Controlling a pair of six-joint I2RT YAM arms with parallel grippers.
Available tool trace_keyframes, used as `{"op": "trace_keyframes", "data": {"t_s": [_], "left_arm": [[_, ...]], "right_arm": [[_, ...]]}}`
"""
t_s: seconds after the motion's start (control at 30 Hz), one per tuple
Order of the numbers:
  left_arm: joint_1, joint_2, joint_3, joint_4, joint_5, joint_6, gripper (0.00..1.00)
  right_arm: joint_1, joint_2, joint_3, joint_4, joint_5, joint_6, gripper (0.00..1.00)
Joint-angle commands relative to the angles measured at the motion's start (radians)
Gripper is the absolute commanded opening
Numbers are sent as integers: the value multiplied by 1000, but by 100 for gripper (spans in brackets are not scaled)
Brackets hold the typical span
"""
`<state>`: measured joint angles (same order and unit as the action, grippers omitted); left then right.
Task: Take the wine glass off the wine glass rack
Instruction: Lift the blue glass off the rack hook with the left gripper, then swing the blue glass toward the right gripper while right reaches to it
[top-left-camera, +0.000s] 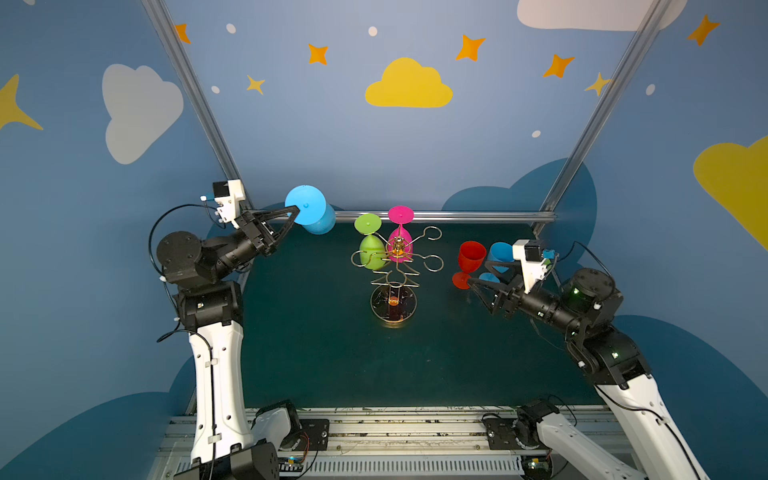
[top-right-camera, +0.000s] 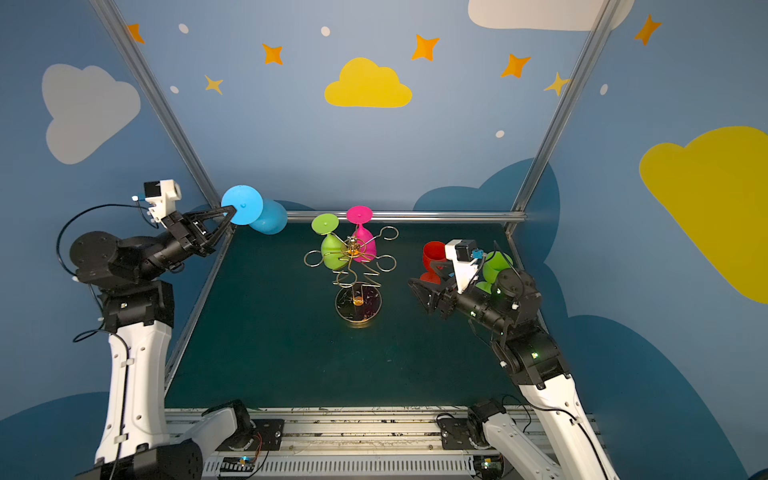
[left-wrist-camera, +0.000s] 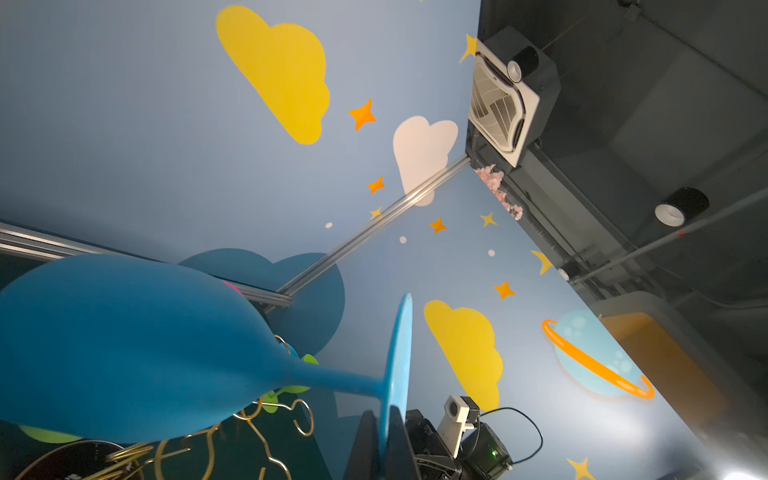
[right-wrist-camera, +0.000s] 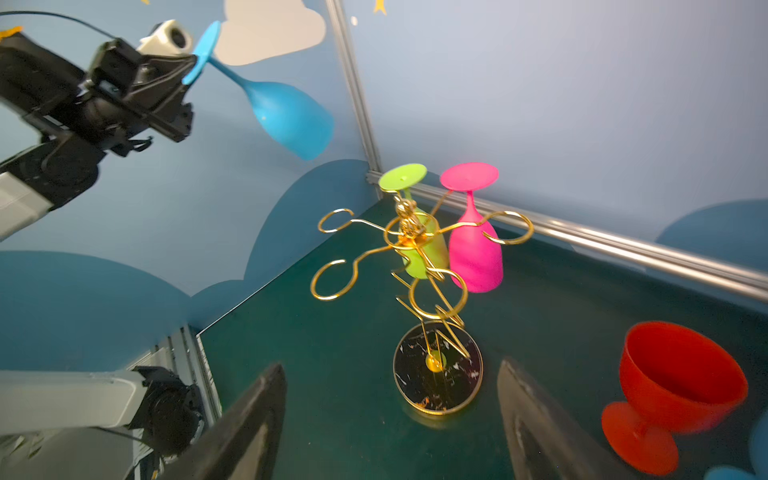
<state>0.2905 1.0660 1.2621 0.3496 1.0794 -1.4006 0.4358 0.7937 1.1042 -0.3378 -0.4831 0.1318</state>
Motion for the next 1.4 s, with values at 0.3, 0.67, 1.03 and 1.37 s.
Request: {"op": "trace_keyframes", "data": {"t_s": [0.3, 0.67, 1.03, 1.37], "left_arm": [[-302, 19, 80, 25, 21, -19, 3], [-461, 77, 74, -41, -3, 26, 3], [-515, 77, 66, -70, -39, 54, 3], [-546, 79, 57, -70, -58, 60, 3]], "right_arm": [[284, 158, 156, 79, 168, -289, 79], [357, 269, 177, 249, 227, -514, 86], [360, 378, 196, 373, 221, -555, 89], [359, 470, 224, 402, 198, -500, 89]]}}
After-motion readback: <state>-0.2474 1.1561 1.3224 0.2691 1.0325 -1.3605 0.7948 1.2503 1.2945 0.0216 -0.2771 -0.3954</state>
